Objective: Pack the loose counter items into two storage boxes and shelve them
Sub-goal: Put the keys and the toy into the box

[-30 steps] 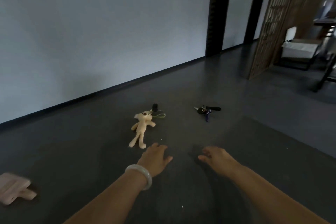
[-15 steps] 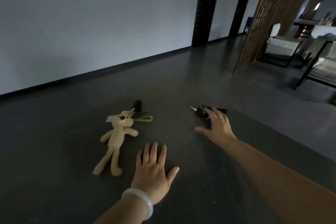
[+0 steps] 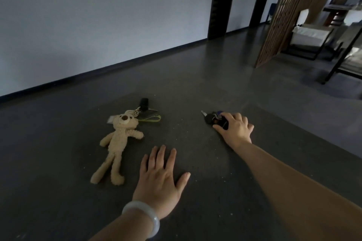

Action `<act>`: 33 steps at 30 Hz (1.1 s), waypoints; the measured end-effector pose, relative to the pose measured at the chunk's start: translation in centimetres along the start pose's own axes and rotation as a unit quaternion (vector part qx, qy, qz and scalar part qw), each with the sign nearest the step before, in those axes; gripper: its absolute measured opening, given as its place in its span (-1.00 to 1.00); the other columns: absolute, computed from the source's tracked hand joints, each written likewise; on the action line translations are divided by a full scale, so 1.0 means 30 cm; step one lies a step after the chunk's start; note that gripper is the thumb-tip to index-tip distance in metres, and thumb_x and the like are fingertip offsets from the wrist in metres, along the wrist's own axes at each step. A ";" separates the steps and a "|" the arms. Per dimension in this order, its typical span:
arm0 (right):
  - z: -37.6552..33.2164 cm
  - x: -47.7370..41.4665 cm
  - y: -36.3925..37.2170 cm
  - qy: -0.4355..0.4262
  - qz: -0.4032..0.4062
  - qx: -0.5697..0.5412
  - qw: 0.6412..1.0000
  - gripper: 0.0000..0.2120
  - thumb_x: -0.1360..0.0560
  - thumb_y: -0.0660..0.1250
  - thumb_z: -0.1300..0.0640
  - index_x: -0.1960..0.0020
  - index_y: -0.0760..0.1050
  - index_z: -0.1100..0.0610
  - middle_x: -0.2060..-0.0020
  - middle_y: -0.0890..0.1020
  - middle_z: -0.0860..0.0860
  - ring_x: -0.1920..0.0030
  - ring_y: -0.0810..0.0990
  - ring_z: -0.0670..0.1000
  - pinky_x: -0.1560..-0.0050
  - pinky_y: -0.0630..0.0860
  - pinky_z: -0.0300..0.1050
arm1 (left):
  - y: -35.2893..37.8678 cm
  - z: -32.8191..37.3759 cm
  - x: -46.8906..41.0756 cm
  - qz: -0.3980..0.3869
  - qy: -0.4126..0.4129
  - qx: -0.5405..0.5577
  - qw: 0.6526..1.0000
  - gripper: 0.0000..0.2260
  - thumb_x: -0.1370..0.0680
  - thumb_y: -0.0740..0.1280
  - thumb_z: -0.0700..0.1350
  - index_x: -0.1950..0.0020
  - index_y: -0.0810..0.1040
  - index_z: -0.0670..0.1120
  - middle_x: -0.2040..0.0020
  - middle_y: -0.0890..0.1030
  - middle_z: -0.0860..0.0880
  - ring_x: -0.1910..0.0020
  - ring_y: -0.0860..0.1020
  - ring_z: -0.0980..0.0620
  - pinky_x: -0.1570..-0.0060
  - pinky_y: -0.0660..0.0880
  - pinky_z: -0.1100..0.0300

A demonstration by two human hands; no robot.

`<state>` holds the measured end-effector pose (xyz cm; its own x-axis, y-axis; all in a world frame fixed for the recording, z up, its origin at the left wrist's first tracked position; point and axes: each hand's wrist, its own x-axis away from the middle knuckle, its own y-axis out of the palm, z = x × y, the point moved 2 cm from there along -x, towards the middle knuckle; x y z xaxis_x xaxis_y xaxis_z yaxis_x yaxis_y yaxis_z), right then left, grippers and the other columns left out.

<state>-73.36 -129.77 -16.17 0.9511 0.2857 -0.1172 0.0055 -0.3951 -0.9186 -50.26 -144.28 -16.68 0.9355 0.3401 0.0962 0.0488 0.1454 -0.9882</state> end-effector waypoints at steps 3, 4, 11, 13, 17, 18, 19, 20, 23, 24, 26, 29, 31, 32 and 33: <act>-0.013 0.152 -0.025 0.003 0.010 -0.047 0.999 -0.58 -0.49 0.35 -0.12 -0.31 0.40 -0.07 -0.19 0.40 0.05 -0.21 0.41 0.13 -0.26 0.32 0.05 | 0.001 0.014 -0.006 0.001 0.000 0.003 1.000 -0.30 -0.56 -0.16 0.39 -0.60 -0.16 0.06 -0.61 -0.12 -0.03 -0.58 -0.17 -0.07 -0.53 -0.16 -0.10; -0.022 0.200 -0.035 0.014 0.011 -0.076 0.997 -0.61 -0.50 0.36 -0.06 -0.29 0.41 -0.04 -0.16 0.39 0.05 -0.15 0.47 0.14 -0.19 0.41 0.03 | 0.000 0.019 -0.006 0.001 0.001 0.003 1.000 -0.30 -0.56 -0.15 0.38 -0.60 -0.15 0.06 -0.61 -0.12 -0.04 -0.58 -0.17 -0.07 -0.53 -0.15 -0.11; -0.195 0.440 0.017 0.082 0.047 -0.102 0.990 -0.82 -0.59 0.20 0.13 -0.18 0.39 0.09 -0.08 0.42 0.11 0.15 0.55 0.19 0.19 0.47 0.00 | 0.008 0.004 0.009 0.014 0.003 0.022 1.000 -0.33 -0.59 -0.06 0.33 -0.61 -0.07 0.04 -0.61 -0.07 -0.08 -0.58 -0.14 -0.08 -0.53 -0.18 -0.10; -0.224 0.464 0.034 0.105 0.046 -0.091 0.989 -0.82 -0.61 0.14 0.13 -0.20 0.36 0.09 -0.11 0.42 0.13 0.08 0.53 0.23 0.06 0.46 0.06 | 0.009 -0.006 0.026 0.022 0.016 0.070 0.997 -0.39 -0.61 0.03 0.27 -0.60 0.02 0.04 -0.60 0.00 -0.07 -0.58 -0.10 -0.06 -0.54 -0.15 -0.06; -0.242 0.452 0.041 0.061 0.044 -0.041 0.996 -0.79 -0.62 0.11 0.09 -0.23 0.33 0.09 -0.11 0.41 0.12 0.07 0.50 0.23 -0.07 0.39 0.08 | -0.069 -0.077 0.044 0.132 0.031 0.212 0.968 -0.50 -0.62 0.22 0.11 -0.52 0.26 -0.01 -0.49 0.22 -0.01 -0.52 0.15 0.02 -0.51 0.15 0.08; -0.251 0.445 0.044 0.037 0.047 -0.022 0.998 -0.78 -0.62 0.12 0.06 -0.23 0.34 0.09 -0.10 0.41 0.12 0.08 0.51 0.21 -0.09 0.39 0.07 | -0.107 -0.112 0.028 0.189 0.031 0.195 0.962 -0.50 -0.60 0.25 0.11 -0.50 0.29 -0.02 -0.46 0.26 -0.02 -0.49 0.21 0.00 -0.48 0.21 0.06; -0.263 0.439 0.047 0.018 0.047 -0.005 0.999 -0.75 -0.61 0.14 0.01 -0.23 0.34 0.10 -0.08 0.41 0.11 0.07 0.52 0.19 -0.10 0.38 0.07 | -0.144 -0.152 0.003 0.234 0.023 0.165 0.958 -0.48 -0.59 0.28 0.12 -0.49 0.31 -0.04 -0.45 0.28 -0.05 -0.47 0.23 -0.03 -0.46 0.22 0.02; -0.273 0.434 0.046 0.008 0.044 0.005 0.999 -0.72 -0.60 0.16 -0.03 -0.23 0.34 0.10 -0.07 0.41 0.11 0.07 0.53 0.18 -0.11 0.38 0.07 | -0.175 -0.195 -0.030 0.253 0.005 0.138 0.958 -0.44 -0.57 0.29 0.15 -0.51 0.28 -0.04 -0.46 0.27 -0.08 -0.48 0.21 -0.08 -0.46 0.19 -0.01; -0.274 0.445 0.054 0.009 0.035 0.016 0.999 -0.64 -0.57 0.21 -0.10 -0.24 0.34 0.10 -0.08 0.40 0.11 0.05 0.54 0.16 -0.14 0.38 0.07 | -0.193 -0.311 -0.136 0.164 -0.078 0.096 0.979 -0.19 -0.49 0.34 0.27 -0.59 0.00 0.09 -0.58 -0.02 -0.12 -0.56 -0.03 -0.19 -0.49 0.04 -0.16; -0.272 0.450 0.056 0.009 0.034 0.017 0.999 -0.63 -0.56 0.22 -0.11 -0.25 0.33 0.10 -0.09 0.40 0.11 0.04 0.54 0.16 -0.15 0.38 0.07 | -0.176 -0.339 -0.165 0.115 -0.098 0.099 0.984 -0.13 -0.46 0.35 0.30 -0.59 -0.10 0.15 -0.59 -0.12 -0.08 -0.56 -0.10 -0.21 -0.48 0.03 -0.20; -0.270 0.451 0.055 0.005 0.035 0.014 0.999 -0.62 -0.56 0.22 -0.12 -0.25 0.32 0.09 -0.10 0.39 0.11 0.03 0.53 0.16 -0.18 0.37 0.08 | -0.141 -0.377 -0.204 0.049 -0.111 0.111 0.986 -0.13 -0.45 0.36 0.31 -0.57 -0.13 0.23 -0.59 -0.17 -0.04 -0.56 -0.06 -0.22 -0.47 0.08 -0.22; -0.269 0.436 0.053 0.005 0.037 0.012 0.999 -0.62 -0.56 0.22 -0.11 -0.26 0.32 0.10 -0.10 0.39 0.12 0.04 0.53 0.17 -0.19 0.38 0.09 | -0.116 -0.389 -0.203 0.080 -0.080 0.100 0.989 -0.39 -0.52 0.31 0.24 -0.49 0.12 0.21 -0.54 -0.01 -0.06 -0.45 0.21 -0.17 -0.40 0.22 -0.14; -0.272 0.437 0.060 0.007 0.032 0.007 0.999 -0.64 -0.57 0.22 -0.09 -0.25 0.33 0.11 -0.09 0.39 0.12 0.05 0.52 0.19 -0.18 0.38 0.10 | -0.090 -0.376 -0.159 0.116 -0.058 0.097 0.987 -0.55 -0.55 0.28 0.18 -0.40 0.24 0.18 -0.50 0.05 -0.06 -0.38 0.27 -0.14 -0.35 0.27 -0.09; -0.275 0.441 0.062 0.006 0.034 -0.001 0.999 -0.66 -0.57 0.23 -0.07 -0.23 0.34 0.11 -0.08 0.39 0.13 0.06 0.51 0.20 -0.18 0.37 0.10 | -0.075 -0.368 -0.128 0.127 -0.052 0.099 0.986 -0.59 -0.56 0.27 0.16 -0.38 0.27 0.18 -0.49 0.07 -0.06 -0.36 0.27 -0.12 -0.34 0.27 -0.07; -0.277 0.445 0.060 0.001 0.038 -0.011 0.999 -0.69 -0.57 0.24 -0.04 -0.21 0.36 0.12 -0.06 0.39 0.13 0.07 0.51 0.20 -0.17 0.37 0.10 | -0.064 -0.358 -0.096 0.134 -0.049 0.103 0.984 -0.61 -0.57 0.27 0.16 -0.36 0.29 0.18 -0.48 0.08 -0.05 -0.35 0.27 -0.11 -0.33 0.27 -0.06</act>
<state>-58.07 -133.93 -16.26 0.9498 0.2518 -0.1855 -0.0601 -0.4349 -0.8985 -49.29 -155.53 -16.34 0.8664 0.4780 -0.1445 -0.2776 0.2205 -0.9351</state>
